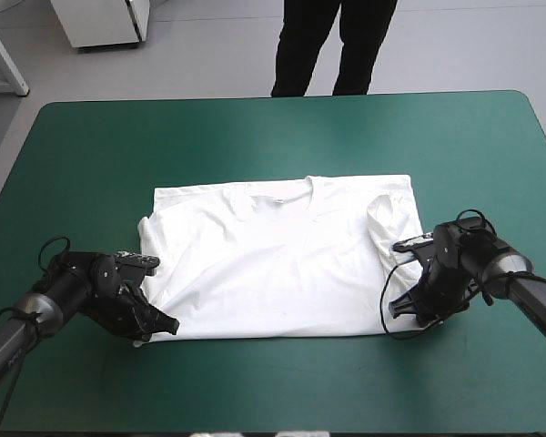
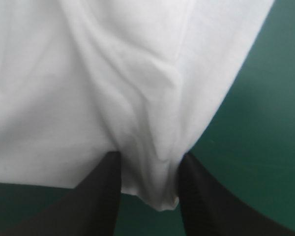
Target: Fold the cloth
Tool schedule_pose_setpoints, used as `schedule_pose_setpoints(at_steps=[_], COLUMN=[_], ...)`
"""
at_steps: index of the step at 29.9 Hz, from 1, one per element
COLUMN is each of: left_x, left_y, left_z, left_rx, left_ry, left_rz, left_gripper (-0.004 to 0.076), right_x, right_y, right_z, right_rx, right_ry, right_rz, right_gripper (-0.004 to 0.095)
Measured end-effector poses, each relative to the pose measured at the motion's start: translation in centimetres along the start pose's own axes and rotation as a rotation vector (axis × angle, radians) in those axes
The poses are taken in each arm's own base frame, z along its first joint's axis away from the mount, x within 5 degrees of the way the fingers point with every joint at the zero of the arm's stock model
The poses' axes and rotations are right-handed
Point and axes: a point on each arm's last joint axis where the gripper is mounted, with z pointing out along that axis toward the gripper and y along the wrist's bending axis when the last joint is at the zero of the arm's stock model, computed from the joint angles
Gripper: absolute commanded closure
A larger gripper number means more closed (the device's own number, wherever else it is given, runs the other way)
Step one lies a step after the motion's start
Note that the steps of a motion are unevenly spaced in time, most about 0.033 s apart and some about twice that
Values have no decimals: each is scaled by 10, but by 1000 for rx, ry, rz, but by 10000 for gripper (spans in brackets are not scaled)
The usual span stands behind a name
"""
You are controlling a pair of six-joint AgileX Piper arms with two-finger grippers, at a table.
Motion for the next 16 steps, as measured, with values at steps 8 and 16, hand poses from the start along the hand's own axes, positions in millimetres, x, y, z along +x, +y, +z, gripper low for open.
schedule_pose_setpoints(at_steps=[8,16], left_x=[0,3], left_y=[0,-4], left_z=[-1,-36], left_rx=[1,-7], left_ry=[3,-62], left_rz=[0,26], left_gripper=[733,733], right_x=[1,11], right_y=[2,-4], right_z=[0,-23], right_rx=[-20,55], right_ry=[7,2], right_rz=[8,24], right_gripper=[925,925])
